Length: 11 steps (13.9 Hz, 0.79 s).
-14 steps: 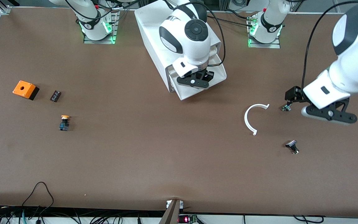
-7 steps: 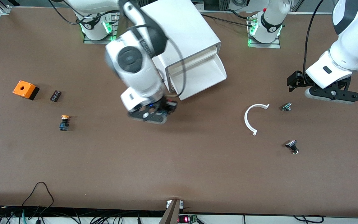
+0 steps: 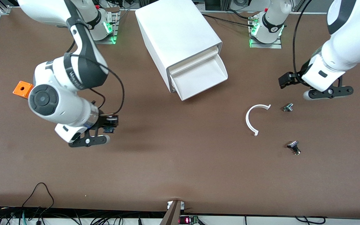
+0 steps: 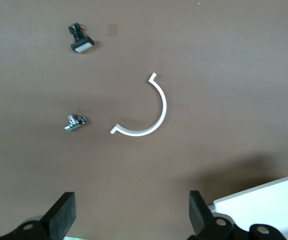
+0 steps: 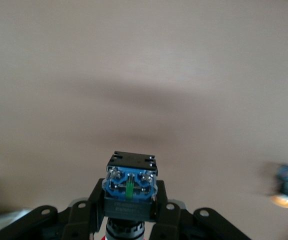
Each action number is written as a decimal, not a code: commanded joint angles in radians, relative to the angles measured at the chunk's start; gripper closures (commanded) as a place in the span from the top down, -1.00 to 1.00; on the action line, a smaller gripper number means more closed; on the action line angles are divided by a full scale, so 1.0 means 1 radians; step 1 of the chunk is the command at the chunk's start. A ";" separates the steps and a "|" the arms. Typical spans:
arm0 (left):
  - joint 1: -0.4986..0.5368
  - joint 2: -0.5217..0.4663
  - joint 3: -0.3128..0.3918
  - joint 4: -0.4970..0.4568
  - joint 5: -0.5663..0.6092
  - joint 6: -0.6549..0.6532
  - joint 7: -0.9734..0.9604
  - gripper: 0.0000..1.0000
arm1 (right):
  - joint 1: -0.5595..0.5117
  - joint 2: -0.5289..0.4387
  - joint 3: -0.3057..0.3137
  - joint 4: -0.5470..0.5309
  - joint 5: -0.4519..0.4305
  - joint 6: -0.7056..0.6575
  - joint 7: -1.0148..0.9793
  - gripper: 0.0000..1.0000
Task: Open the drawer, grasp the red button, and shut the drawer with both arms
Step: 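Lift the red button out with the right gripper toward the orange-based button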
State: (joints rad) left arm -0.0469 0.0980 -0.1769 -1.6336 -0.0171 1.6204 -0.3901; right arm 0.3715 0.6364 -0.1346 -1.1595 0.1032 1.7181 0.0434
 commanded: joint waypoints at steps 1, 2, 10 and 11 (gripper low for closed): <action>-0.004 0.118 -0.036 -0.003 -0.027 0.158 -0.065 0.99 | 0.007 -0.079 -0.081 -0.248 -0.017 0.175 -0.190 -1.00; -0.005 0.155 -0.055 -0.003 -0.027 0.215 -0.099 0.99 | 0.006 -0.099 -0.100 -0.352 -0.017 0.281 -0.232 -1.00; -0.119 0.244 -0.095 -0.095 -0.018 0.330 -0.309 0.97 | -0.046 -0.101 -0.168 -0.730 0.041 0.710 -0.395 -1.00; -0.131 0.227 -0.119 -0.154 -0.020 0.386 -0.338 0.95 | -0.048 -0.099 -0.168 -0.755 0.044 0.747 -0.395 -1.00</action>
State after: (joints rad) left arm -0.1644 0.3615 -0.2720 -1.6891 -0.0276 1.9246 -0.6866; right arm 0.3284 0.5842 -0.3077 -1.8256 0.1211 2.3990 -0.3266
